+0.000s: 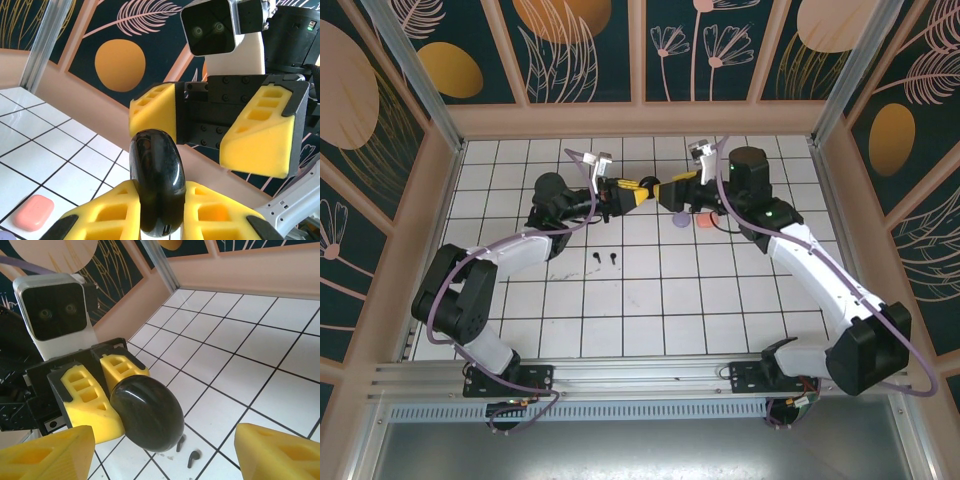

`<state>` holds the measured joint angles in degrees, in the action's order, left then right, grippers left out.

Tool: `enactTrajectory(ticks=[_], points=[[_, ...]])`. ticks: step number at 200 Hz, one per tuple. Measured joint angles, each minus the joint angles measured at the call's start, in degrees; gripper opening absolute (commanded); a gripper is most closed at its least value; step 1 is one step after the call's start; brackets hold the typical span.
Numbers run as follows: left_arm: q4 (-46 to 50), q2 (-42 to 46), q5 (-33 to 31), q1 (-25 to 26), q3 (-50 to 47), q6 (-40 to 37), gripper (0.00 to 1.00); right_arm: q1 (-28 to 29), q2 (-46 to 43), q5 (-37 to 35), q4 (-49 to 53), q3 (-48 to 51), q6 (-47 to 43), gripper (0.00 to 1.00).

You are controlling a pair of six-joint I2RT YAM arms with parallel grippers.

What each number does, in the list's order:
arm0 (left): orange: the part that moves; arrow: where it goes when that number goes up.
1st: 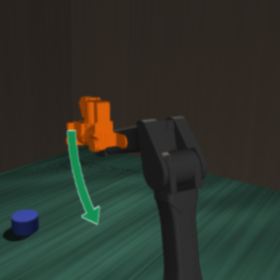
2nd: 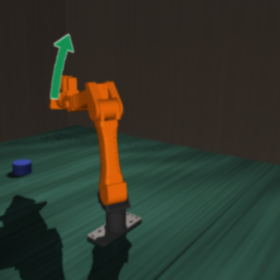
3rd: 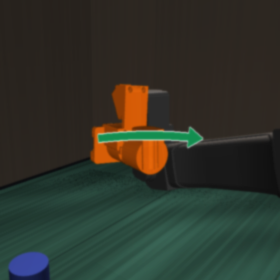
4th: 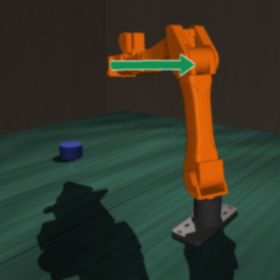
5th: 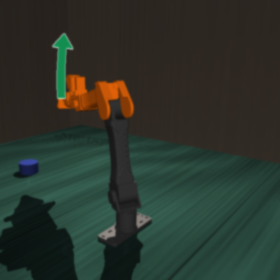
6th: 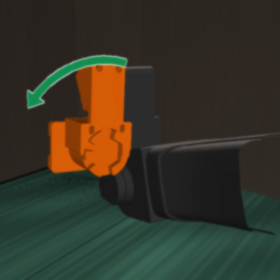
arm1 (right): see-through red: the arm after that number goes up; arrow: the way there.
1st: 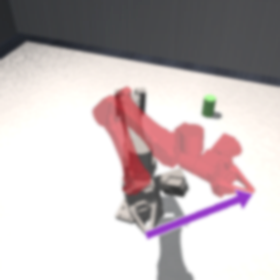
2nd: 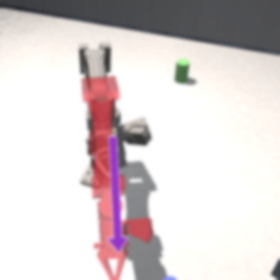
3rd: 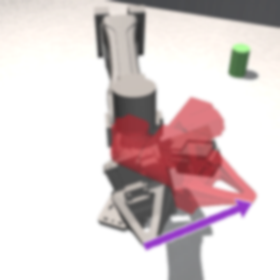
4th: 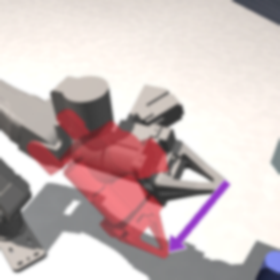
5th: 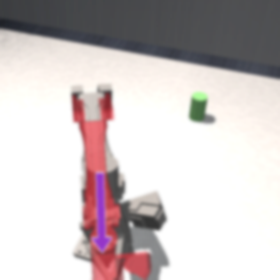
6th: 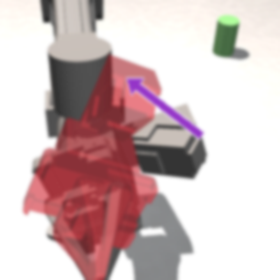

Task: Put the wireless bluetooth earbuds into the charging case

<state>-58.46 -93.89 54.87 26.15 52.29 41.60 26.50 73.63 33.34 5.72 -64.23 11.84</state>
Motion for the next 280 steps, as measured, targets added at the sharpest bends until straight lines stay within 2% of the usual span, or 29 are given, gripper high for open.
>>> enactTrajectory(ticks=[63,169,222,280], points=[[0.7,0.0,0.83,-0.02,1.07,-0.04,0.0,0.2,2.71,-0.59,-0.57,0.0,-0.17,0.69],[1.66,2.6,1.97,-0.22,1.07,-0.66,0.0,-5.2,2.47,-1.99,-3.58,3.28,1.9,0.65],[1.66,2.6,1.97,-0.22,1.07,-0.68,0.0,-4.57,-3.26,1.81,-4.07,4.39,3.72,0.66],[1.68,2.14,1.99,-0.22,1.07,-0.68,0.0,-0.52,-0.31,2.75,-4.33,-0.26,3.69,0.66]])
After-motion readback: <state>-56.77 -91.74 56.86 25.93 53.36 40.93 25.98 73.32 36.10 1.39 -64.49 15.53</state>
